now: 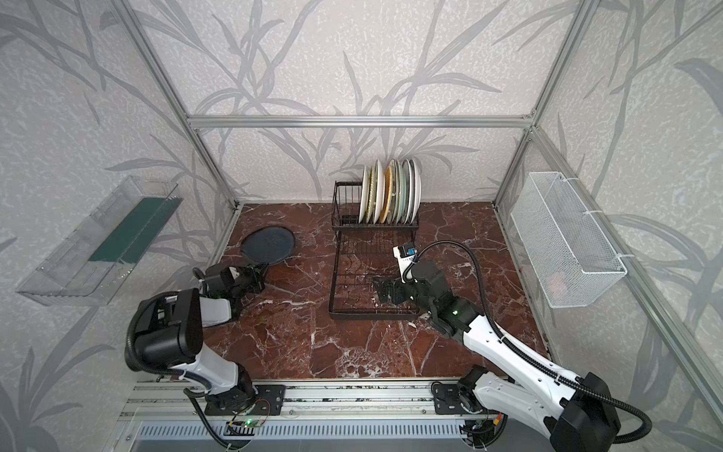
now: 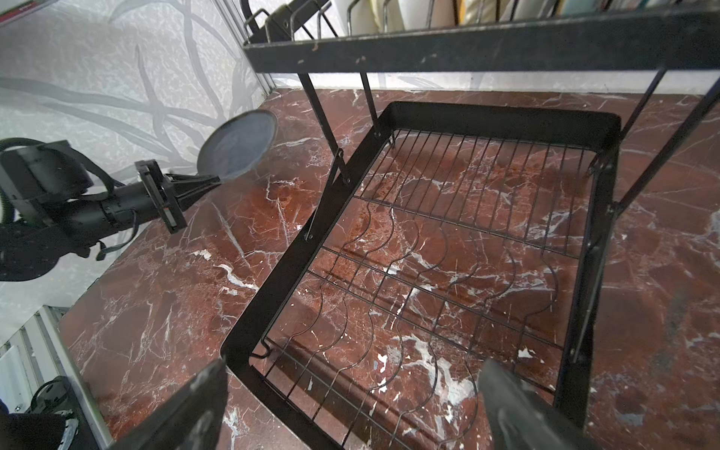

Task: Load plates into a dish rack
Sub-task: Pick up the plate from the top-left of the table.

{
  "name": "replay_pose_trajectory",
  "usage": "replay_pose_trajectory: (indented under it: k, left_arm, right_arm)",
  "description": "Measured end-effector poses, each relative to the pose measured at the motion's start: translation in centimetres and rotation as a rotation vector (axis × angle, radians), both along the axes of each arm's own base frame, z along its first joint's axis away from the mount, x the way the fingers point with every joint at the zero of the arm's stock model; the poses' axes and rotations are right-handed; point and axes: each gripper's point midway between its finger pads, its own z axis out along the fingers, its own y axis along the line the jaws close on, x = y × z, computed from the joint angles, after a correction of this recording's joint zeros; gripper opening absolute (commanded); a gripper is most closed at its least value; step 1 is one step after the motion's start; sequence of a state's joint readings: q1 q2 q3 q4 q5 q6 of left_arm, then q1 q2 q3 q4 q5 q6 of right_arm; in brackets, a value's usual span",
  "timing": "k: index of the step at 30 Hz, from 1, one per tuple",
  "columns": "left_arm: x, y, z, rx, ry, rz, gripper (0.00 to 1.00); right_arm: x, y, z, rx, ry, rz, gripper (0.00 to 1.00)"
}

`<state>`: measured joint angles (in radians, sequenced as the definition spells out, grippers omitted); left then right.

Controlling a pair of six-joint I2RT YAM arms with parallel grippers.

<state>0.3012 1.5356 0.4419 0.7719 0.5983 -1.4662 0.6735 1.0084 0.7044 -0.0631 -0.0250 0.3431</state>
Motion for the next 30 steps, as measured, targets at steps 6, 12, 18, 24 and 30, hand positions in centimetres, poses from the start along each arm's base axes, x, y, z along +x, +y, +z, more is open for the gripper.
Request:
replay_pose_trajectory:
  k: [6, 12, 18, 24, 30]
  left_arm:
    - [-1.3, -1.2, 3.6, 0.043, -0.062, -0.065, 0.0]
    - [-4.2, -3.0, 5.2, 0.077, -0.055, -0.15, 0.0]
    - [-7.4, -5.1, 6.5, 0.119, -0.089, -0.245, 0.0]
    - [-9.8, -7.0, 6.0, 0.111, -0.076, -0.346, 0.0]
    - [-11.7, -9.6, 5.8, 0.105, -0.075, -0.468, 0.0]
  right_arm:
    - [0.4, 0.0, 0.0, 0.036, 0.027, 0.001, 0.99]
    - [0.8, 0.3, 0.9, 0.09, 0.05, 0.013, 0.99]
    - [1.0, 1.2, 2.4, 0.134, 0.054, 0.049, 0.99]
    - [1.4, 2.4, 4.0, 0.159, 0.043, 0.092, 0.99]
    - [1.9, 3.5, 5.1, 0.159, 0.042, 0.14, 0.99]
